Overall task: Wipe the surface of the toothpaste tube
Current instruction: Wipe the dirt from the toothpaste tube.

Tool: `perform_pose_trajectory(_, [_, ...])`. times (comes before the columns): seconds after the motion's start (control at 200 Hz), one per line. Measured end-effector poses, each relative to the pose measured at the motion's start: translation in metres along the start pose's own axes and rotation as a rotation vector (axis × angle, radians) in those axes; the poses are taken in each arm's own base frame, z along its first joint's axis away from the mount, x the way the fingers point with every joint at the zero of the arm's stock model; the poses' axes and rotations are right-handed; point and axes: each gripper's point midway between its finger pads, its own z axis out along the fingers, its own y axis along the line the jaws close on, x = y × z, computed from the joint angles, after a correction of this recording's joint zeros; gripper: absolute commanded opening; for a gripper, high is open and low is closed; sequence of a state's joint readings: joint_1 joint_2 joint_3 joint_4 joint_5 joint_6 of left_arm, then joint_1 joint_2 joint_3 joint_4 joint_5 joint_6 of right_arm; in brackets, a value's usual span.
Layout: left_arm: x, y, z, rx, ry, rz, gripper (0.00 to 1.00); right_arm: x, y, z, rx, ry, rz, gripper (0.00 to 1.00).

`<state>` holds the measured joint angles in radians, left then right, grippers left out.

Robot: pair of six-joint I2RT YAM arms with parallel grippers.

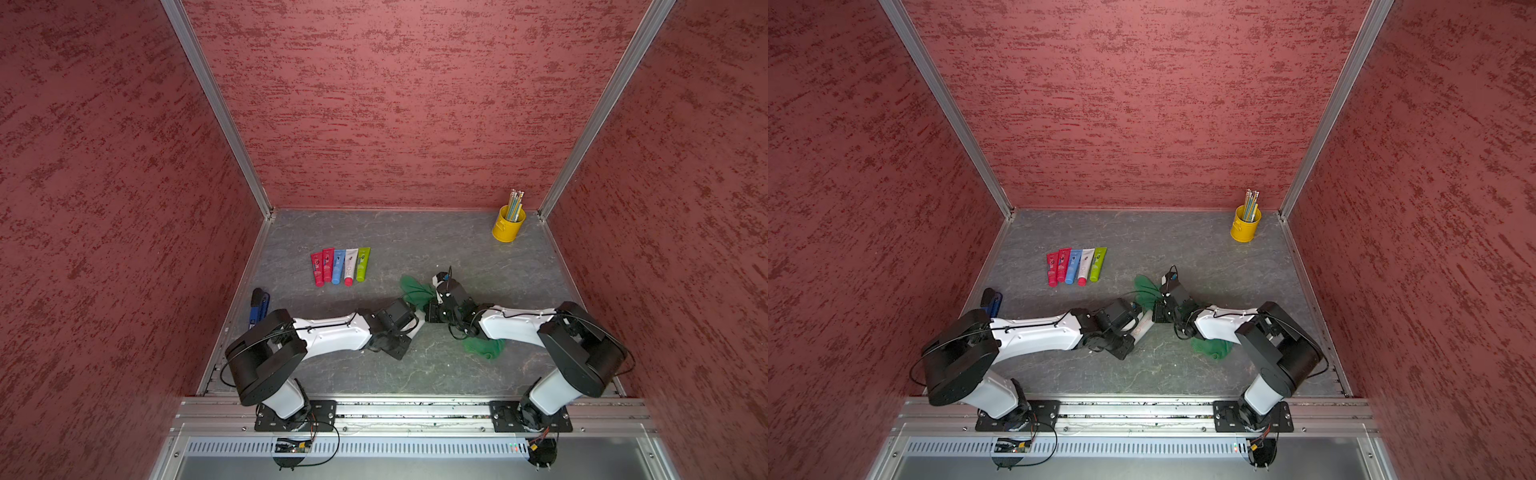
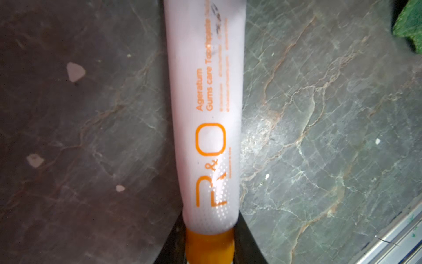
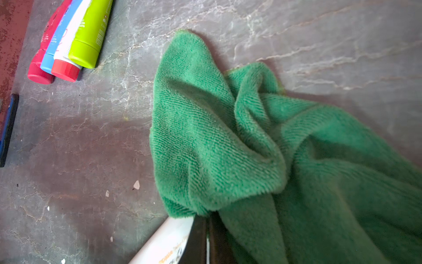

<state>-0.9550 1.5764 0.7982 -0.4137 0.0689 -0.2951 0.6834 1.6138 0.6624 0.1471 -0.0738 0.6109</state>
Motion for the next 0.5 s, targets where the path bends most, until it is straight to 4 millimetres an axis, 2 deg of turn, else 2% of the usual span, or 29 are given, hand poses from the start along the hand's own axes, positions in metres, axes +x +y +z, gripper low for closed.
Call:
perform_pose_trajectory(0.11, [0.0,0.0,0.0,0.0,0.0,0.0,0.09,0.013,0.009,0.0,-0.092,0.029,0.008,0.0])
perform_pose_trajectory(0.341, [0.0,0.0,0.0,0.0,0.0,0.0,0.09,0.044,0.045,-0.014,-0.308,0.099,0.013,0.0])
perform_pose_trajectory(0.496, [0.0,0.0,0.0,0.0,0.0,0.0,0.09,0.047,0.044,-0.014,-0.294,0.111,0.01,0.0])
